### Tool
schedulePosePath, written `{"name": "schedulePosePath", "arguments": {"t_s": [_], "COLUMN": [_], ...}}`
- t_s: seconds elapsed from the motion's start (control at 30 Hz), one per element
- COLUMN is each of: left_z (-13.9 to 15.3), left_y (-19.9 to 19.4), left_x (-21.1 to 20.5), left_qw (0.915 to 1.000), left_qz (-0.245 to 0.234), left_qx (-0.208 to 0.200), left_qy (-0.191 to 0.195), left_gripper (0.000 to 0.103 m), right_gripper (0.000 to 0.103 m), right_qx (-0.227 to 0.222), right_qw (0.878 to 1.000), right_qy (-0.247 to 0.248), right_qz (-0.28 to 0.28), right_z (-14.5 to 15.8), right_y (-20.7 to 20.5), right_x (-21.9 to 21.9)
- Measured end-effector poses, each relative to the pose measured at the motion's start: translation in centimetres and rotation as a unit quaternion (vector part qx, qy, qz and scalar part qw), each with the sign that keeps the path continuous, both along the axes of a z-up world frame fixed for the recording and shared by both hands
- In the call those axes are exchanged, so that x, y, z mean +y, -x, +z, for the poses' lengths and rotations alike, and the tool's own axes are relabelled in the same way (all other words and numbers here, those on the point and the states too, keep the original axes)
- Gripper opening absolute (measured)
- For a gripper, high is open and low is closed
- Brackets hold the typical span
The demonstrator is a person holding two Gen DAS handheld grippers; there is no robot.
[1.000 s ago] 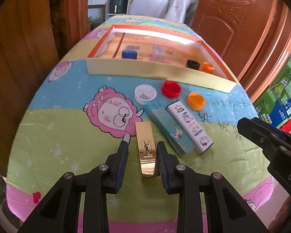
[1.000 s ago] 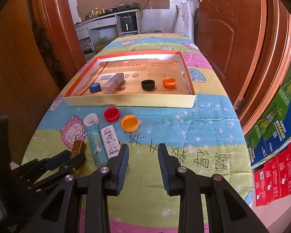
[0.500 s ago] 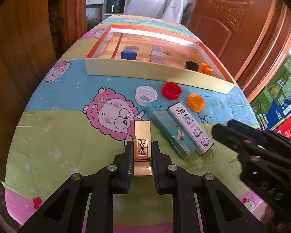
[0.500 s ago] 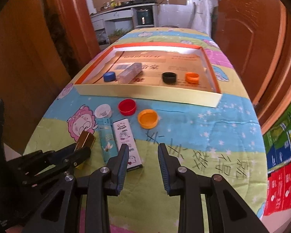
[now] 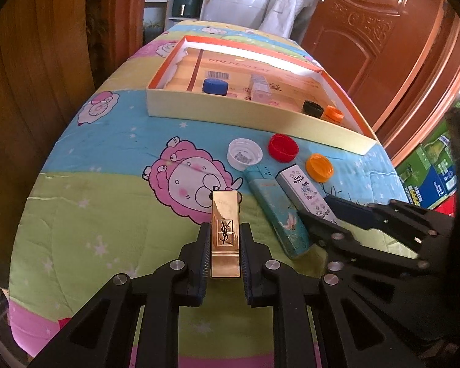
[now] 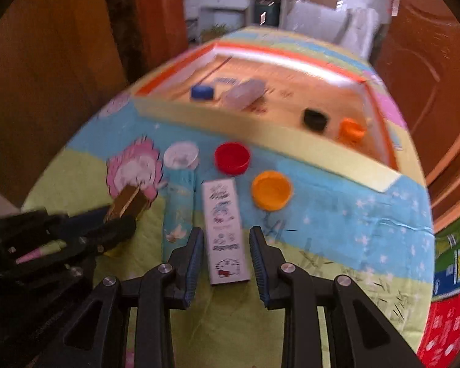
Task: Organize rigid objects
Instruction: 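Grasp the gold lipstick with the left tool while the right tool grasps the white Hello Kitty box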
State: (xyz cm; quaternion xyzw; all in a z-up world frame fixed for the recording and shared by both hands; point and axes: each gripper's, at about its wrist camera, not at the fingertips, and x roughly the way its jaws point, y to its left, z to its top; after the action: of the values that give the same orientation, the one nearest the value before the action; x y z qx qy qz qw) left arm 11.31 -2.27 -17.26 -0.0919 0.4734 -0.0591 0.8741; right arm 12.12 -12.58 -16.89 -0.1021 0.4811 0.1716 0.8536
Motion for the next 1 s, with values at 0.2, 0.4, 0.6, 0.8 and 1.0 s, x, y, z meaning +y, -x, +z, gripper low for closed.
{"name": "schedulePosePath", "arguments": {"t_s": [0.2,0.4,0.6,0.8,1.0], "left_z": [0.0,0.0,0.5,1.5,2.6], "left_y": [-0.1,0.0,0.1,0.3,0.6], "left_x": [0.3,0.3,0.2,0.2,0.2], "left_qw": [1.0000,1.0000,1.0000,0.9998,0.9995], "left_qz": [0.002,0.000,0.000,0.001,-0.003], "left_qx": [0.001,-0.003,-0.008,-0.020,-0.028], "left_qy": [0.003,-0.001,-0.005,-0.009,-0.012], "left_gripper": [0.018,0.018,0.018,0.018,0.018], "right_gripper": [0.027,0.026,0.026,0.026,0.026], "right_qx": [-0.024,-0.025,-0.030,-0.034,-0.028], "right_qw": [1.000,1.000,0.999,0.998,0.997], "right_qy": [0.003,-0.009,-0.014,-0.025,-0.054], "right_qz": [0.001,-0.008,-0.022,-0.036,-0.057], "right_z": [0.0,-0.1,0.5,1.6,3.3], "right_y": [-0.3,-0.2,0.3,1.2,1.8], "right_x": [0.5,0.4,-0.2,-0.6,-1.2]}}
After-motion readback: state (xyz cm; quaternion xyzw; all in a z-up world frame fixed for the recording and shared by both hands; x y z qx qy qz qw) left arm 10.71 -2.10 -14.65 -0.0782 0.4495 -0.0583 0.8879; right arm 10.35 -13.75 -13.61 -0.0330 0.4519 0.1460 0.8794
